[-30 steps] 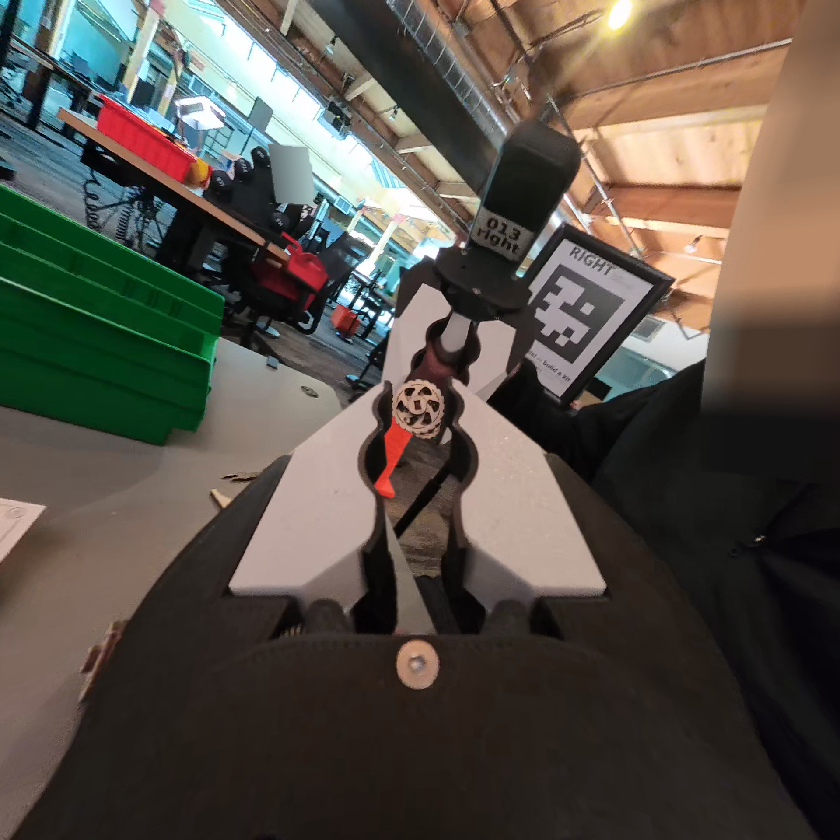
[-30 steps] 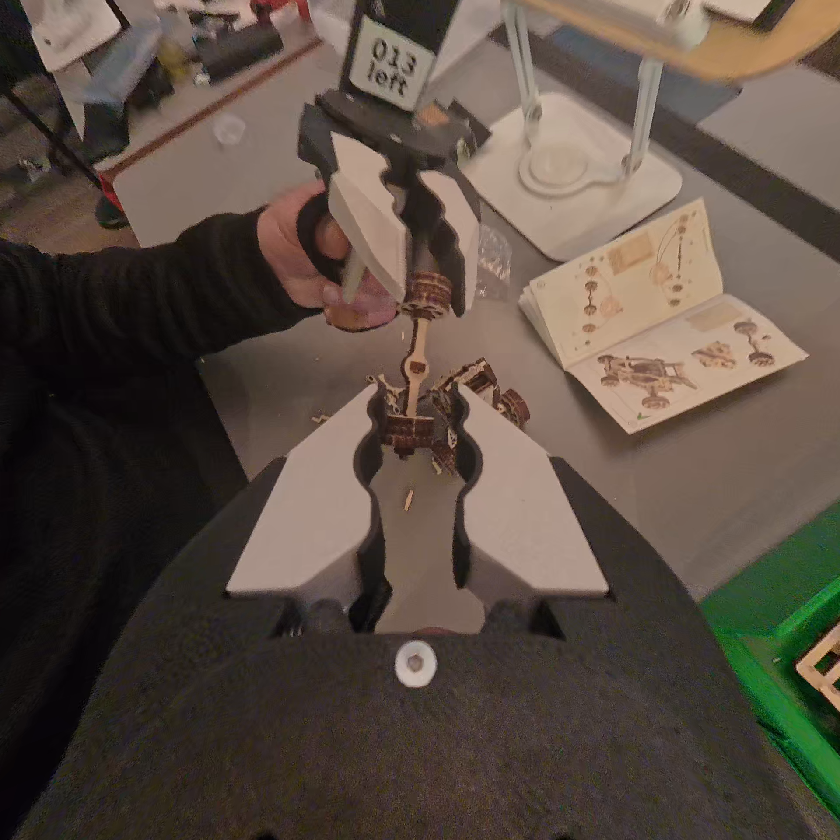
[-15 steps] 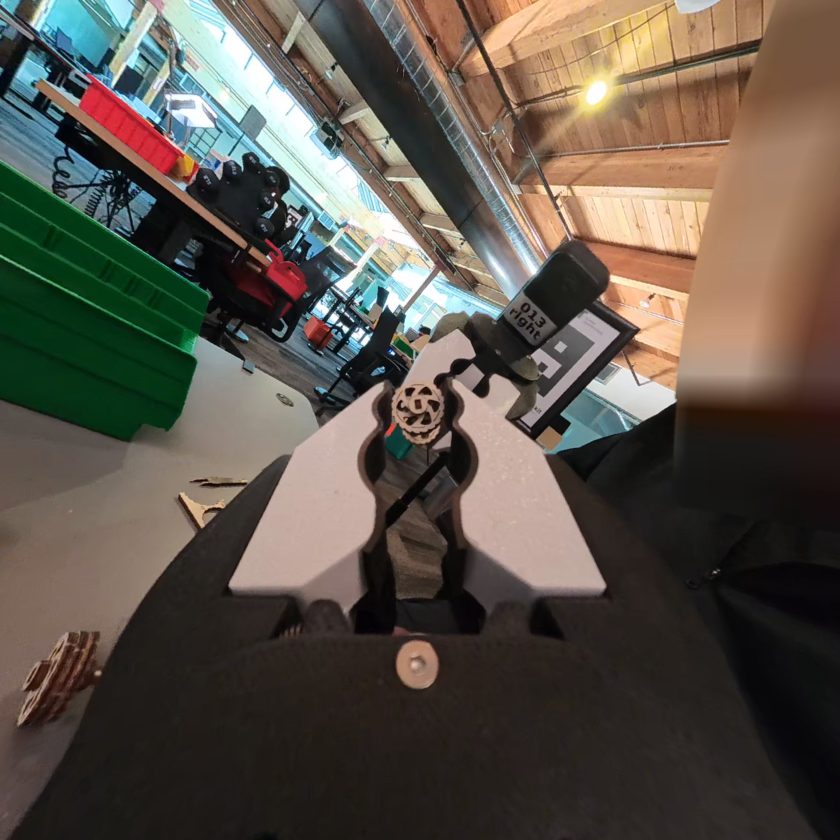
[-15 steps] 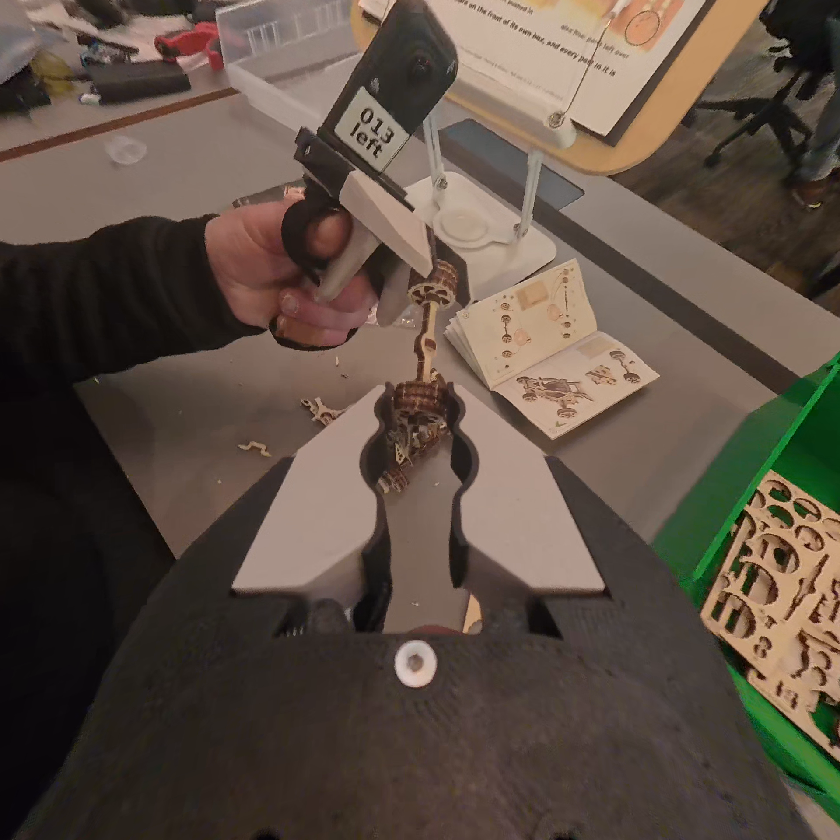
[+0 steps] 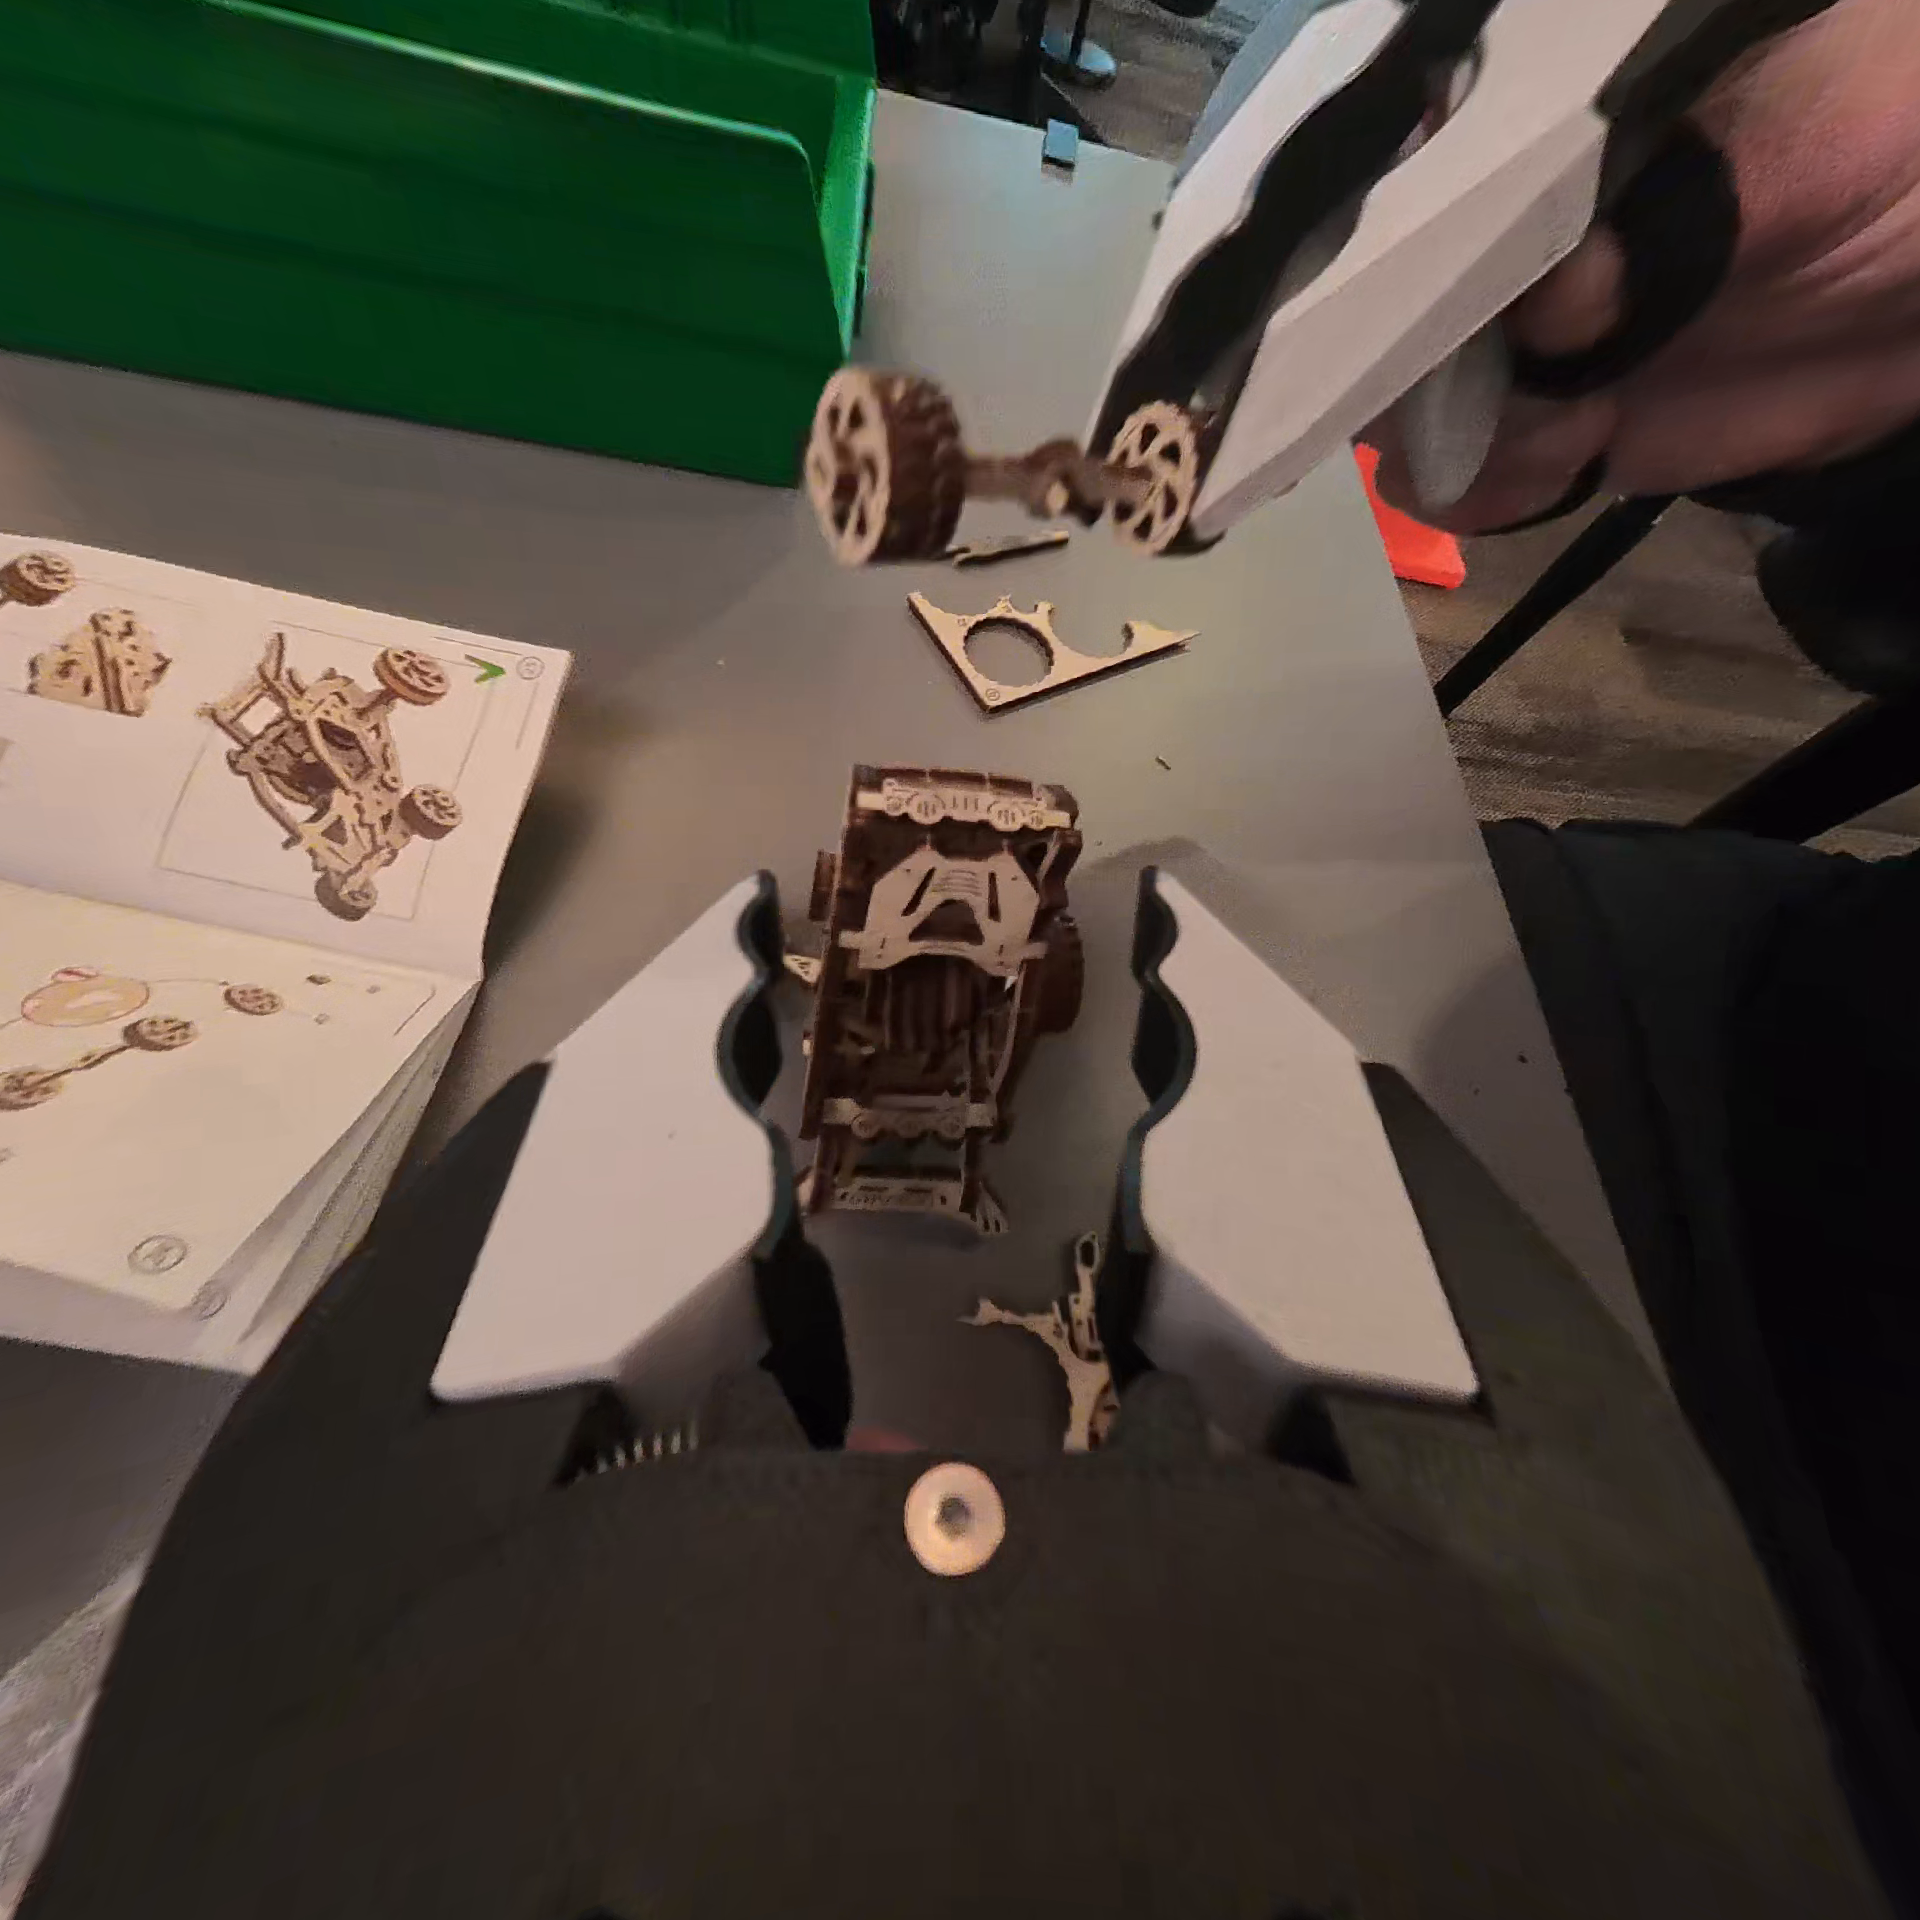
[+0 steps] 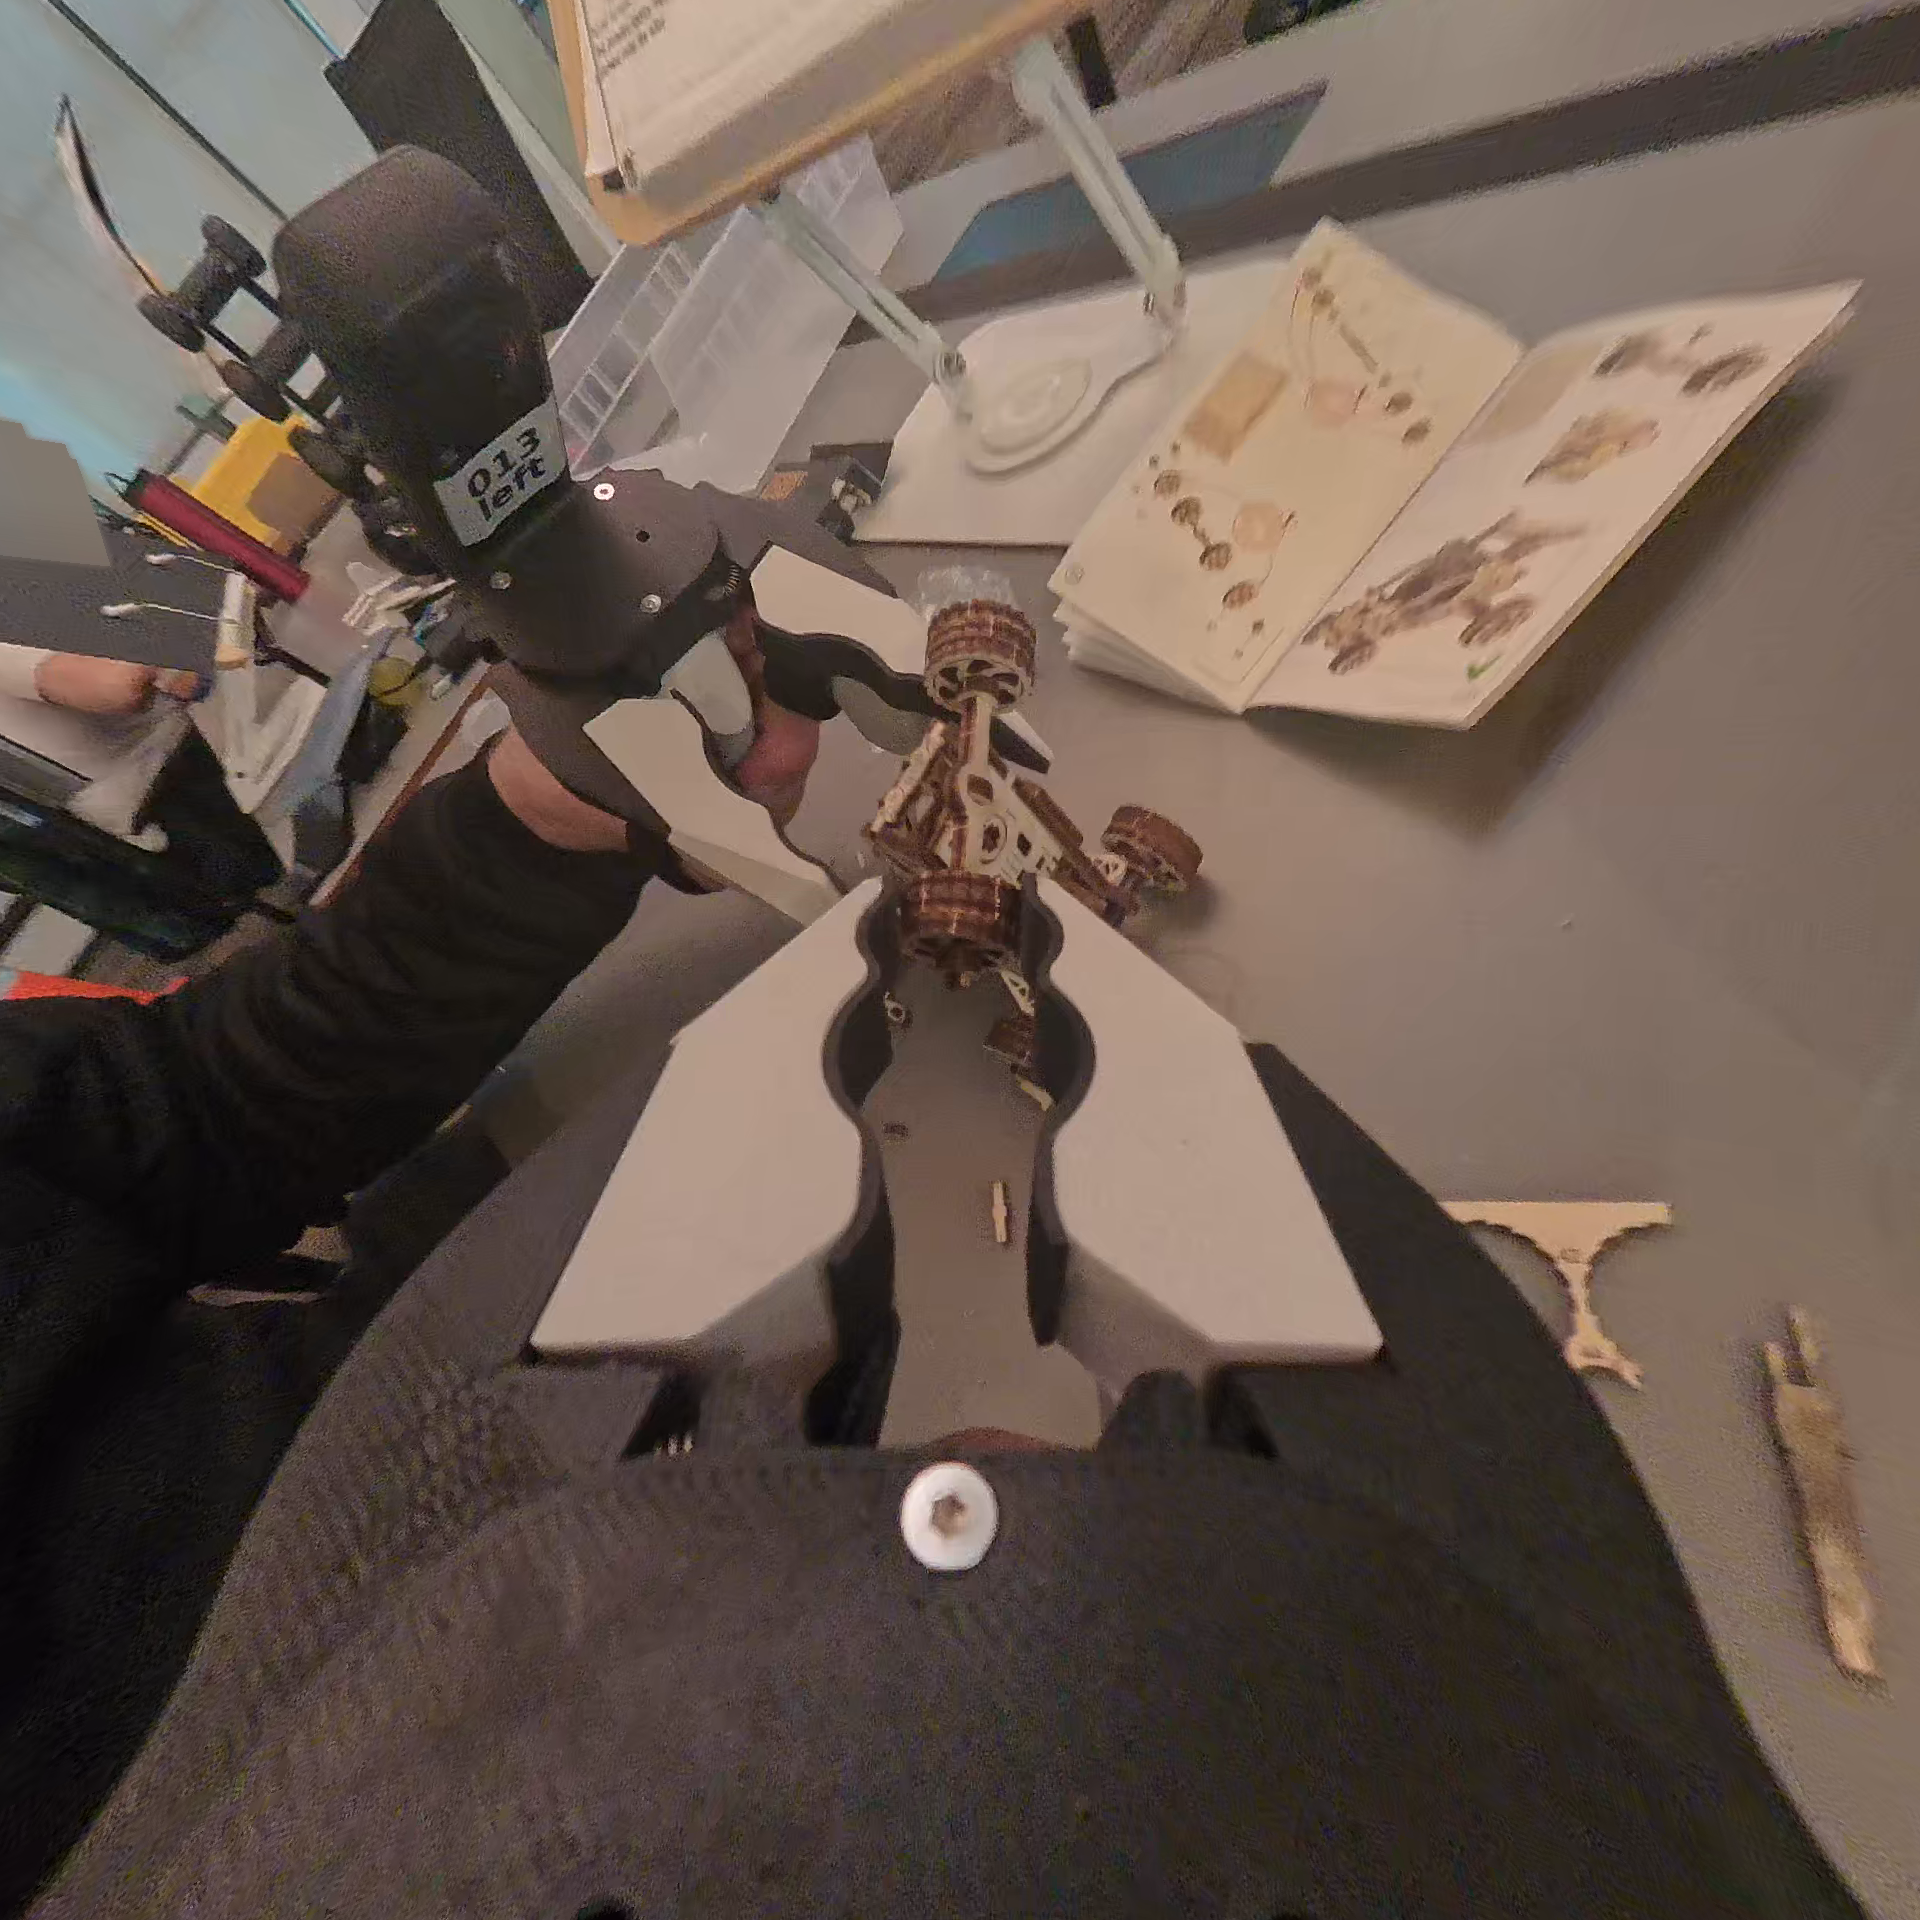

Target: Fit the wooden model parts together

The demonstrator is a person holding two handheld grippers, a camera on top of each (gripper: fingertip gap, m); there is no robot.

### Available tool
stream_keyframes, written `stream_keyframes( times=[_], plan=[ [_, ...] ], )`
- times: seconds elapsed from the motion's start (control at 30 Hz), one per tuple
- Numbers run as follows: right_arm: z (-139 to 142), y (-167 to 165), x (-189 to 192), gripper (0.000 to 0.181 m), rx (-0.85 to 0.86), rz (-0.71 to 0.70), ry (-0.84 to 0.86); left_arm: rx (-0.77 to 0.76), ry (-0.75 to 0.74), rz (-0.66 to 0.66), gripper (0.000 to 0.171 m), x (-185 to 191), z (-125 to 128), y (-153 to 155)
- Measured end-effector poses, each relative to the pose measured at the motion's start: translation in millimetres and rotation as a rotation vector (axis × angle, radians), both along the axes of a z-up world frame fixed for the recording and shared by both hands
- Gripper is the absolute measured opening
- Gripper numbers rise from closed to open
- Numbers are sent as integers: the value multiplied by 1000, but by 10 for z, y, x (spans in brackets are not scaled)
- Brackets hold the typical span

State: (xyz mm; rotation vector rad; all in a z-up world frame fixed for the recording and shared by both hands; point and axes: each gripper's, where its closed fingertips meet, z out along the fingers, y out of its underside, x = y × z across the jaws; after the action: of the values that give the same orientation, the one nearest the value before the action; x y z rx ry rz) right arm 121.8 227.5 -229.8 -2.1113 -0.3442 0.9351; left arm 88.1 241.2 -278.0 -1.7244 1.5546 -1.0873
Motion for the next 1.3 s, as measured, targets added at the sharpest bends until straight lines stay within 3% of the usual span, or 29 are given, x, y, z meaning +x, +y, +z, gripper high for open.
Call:
stream_keyframes(
  times=[0.07, 0.2, 0.37, 0.4, 0.47, 0.57, 0.7, 0.83, 1.0, 1.3],
  plan=[
    [-125, 20, -25, 19, -41, -4, 20, 33, -12, 28, 45, 54, -40, 25],
    [-274, 34, -74, 19, -86, -3, 22, 45, -38, 80, 44, 130, -38, -42],
    [-323, 25, -98, 19, -122, 9, 63, 77, -40, 275, 44, 153, -40, -47],
    [-327, 27, -98, 19, -125, 9, 65, 79, -40, 286, 44, 158, -41, -75],
    [-339, 13, -115, 19, -134, 17, 74, 84, -49, 302, 66, 142, -29, -92],
    [-335, -20, -153, 19, -149, 29, 114, 62, -199, 185, 76, 46, 296, -176],
    [-304, -43, -143, 20, -154, 22, 148, 238, -93, -10, 86, -64, 468, 35],
    [-303, -54, -102, 20, -162, -10, 161, 435, 113, -327, 88, 73, 390, 40],
    [-350, -63, -82, 20, -177, -53, 176, 566, 297, -690, 68, 117, 278, -143],
    [-338, -44, -161, 19, -157, -84, 196, 661, 514, -920, 62, 109, 113, -18]
  ],
)
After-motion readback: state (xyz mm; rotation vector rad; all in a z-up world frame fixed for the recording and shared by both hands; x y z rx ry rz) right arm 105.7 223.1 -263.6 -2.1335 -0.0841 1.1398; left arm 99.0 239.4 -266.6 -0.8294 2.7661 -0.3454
